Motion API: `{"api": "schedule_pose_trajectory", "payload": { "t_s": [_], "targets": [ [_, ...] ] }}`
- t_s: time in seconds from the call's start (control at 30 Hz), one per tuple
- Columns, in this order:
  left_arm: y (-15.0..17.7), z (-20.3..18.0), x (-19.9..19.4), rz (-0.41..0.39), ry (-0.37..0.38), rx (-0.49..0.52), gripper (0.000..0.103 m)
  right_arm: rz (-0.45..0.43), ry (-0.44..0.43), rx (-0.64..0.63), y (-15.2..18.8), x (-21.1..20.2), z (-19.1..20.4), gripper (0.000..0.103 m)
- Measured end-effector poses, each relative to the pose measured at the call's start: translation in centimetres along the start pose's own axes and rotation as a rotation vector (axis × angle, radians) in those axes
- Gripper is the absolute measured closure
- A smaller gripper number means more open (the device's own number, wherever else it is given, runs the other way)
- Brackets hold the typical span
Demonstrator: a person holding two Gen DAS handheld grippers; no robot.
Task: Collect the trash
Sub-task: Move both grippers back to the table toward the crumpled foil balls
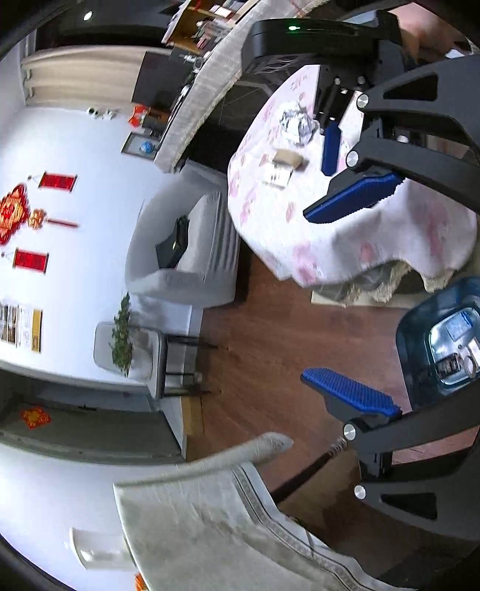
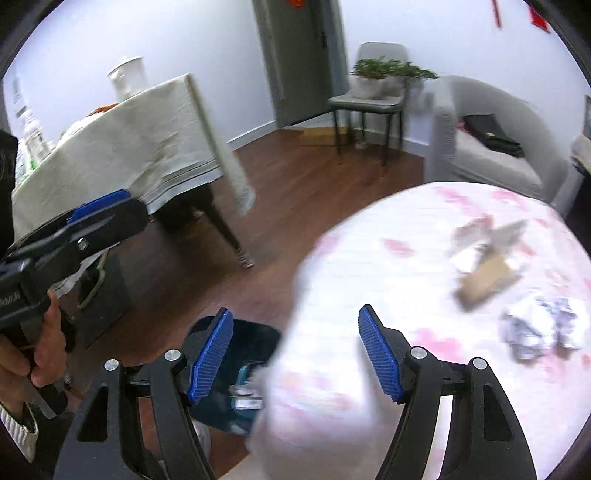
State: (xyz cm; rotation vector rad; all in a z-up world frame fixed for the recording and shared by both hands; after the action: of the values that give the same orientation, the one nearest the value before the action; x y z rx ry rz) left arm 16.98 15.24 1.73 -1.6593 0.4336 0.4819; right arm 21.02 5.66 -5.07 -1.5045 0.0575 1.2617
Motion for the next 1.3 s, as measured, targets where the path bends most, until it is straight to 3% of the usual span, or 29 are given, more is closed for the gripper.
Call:
{"api": "schedule_pose_trajectory", "payload": {
  "t_s": [0.2,0.43,0.63,0.97,1.3],
  "targets": [
    [0.1,-4.8,2.8,0.032,0.037,0.101,0.023,-0.03,0.07,0.046,0.2,-2.4,-6.1,0.032],
    [1.3,-10.2,6.7,0.096,0.122,0.18,0.033,-0.049,0.138,0.103,1.4,-5.2,-12.0,0.032],
    [1.4,-13.3,9.6,0.117,0.177,0.216,0.035,-0.037,0.159,0.112,1.2,-5.7,-14.9,0.032],
    [2.4,-16.9,13.9,0.17,0.267,0.264,0.041,0.04,0.11,0.117,1.5,-3.7,-16.7,0.032],
    [3.4,-18.3,15.2,0.195,0.297,0.295,0.045,0.047,0.103,0.15,1.9,-2.8,-17.6,0.056]
  ]
}}
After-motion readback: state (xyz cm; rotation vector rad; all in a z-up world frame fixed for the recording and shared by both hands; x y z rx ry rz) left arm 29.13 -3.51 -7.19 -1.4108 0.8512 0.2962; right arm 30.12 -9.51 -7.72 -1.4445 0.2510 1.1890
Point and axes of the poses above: each gripper's, at about its wrist camera, not at the fingertips, and x roughly the way its jaws point, z to its left, y to its underside, the point moved 9 cm from there along x, roughly the way its jaws point, and after that the axes turned 4 degrees about -y, right-handed, at the moved point
